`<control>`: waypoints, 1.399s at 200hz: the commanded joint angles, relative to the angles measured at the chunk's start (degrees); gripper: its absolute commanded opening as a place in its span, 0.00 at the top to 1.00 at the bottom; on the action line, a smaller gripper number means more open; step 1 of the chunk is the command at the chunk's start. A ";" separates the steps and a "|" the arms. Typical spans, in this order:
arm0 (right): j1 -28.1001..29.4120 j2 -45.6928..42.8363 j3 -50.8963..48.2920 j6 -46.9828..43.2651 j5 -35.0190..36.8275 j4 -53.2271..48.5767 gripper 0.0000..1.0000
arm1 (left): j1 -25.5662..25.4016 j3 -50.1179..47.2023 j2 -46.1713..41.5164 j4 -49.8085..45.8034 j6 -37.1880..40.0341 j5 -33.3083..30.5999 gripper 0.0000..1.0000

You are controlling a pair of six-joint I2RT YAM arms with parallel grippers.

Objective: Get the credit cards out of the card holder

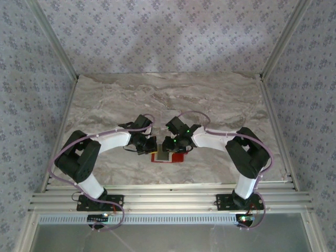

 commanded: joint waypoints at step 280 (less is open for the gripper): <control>-0.10 -4.69 2.74 -3.09 5.68 -8.22 0.66 | -1.67 2.84 1.02 -3.03 0.56 0.39 0.97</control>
